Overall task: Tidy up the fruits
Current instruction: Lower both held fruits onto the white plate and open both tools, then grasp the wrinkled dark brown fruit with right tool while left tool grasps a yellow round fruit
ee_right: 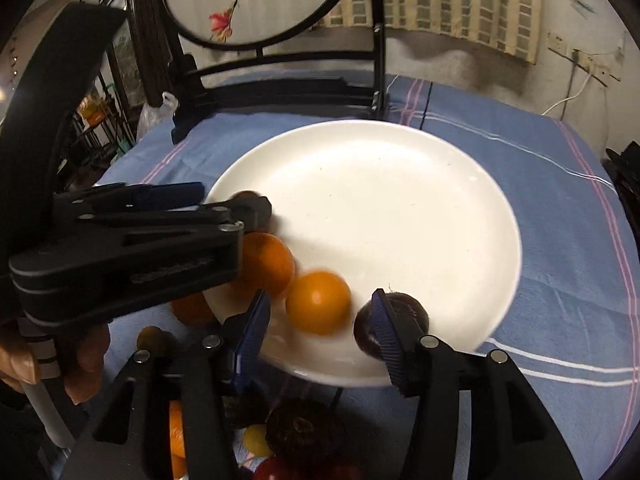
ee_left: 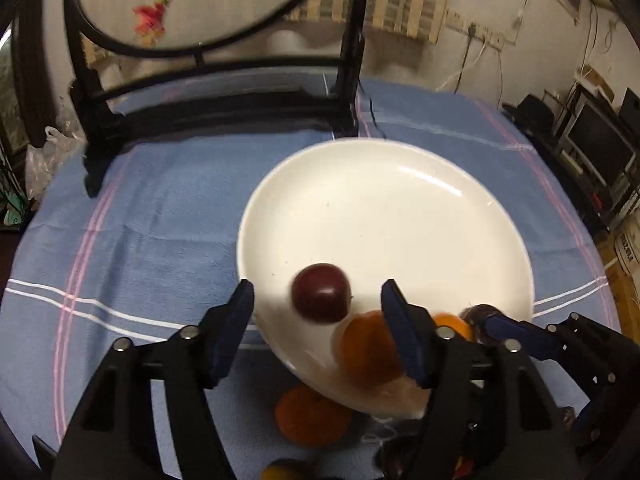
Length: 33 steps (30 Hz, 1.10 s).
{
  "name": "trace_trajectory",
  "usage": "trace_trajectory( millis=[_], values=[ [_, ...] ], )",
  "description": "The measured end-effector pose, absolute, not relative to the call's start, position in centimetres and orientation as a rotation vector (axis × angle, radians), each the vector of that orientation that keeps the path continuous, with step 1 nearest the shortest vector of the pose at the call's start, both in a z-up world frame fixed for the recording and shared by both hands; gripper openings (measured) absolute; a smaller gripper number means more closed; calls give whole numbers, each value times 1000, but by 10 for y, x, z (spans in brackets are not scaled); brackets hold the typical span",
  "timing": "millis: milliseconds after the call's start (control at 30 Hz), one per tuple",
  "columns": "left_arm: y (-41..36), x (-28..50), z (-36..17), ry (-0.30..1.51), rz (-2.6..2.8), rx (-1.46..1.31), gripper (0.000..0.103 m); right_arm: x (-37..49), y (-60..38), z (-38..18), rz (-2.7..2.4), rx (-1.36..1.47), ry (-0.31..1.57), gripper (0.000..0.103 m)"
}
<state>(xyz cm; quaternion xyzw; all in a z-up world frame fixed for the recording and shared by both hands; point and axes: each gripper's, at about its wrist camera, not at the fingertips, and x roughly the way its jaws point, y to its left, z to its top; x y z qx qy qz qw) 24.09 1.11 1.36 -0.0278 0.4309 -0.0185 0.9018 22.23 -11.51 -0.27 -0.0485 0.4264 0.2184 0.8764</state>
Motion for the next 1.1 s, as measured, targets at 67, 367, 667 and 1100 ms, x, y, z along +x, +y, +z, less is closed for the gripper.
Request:
trace_trajectory(
  millis=[67, 367, 667, 1100],
  values=[
    [10, 227, 23, 877, -51, -42, 68, 210, -129, 6, 458, -52, 871, 56],
    [17, 137, 38, 815, -76, -49, 93, 129, -182, 2, 442, 13, 882, 61],
    [21, 68, 13, 850, -76, -75, 94, 63, -204, -16, 434, 41, 898, 62],
    [28, 31, -27, 925, -64, -58, 94, 55, -235, -40, 264, 14, 958, 68]
  ],
)
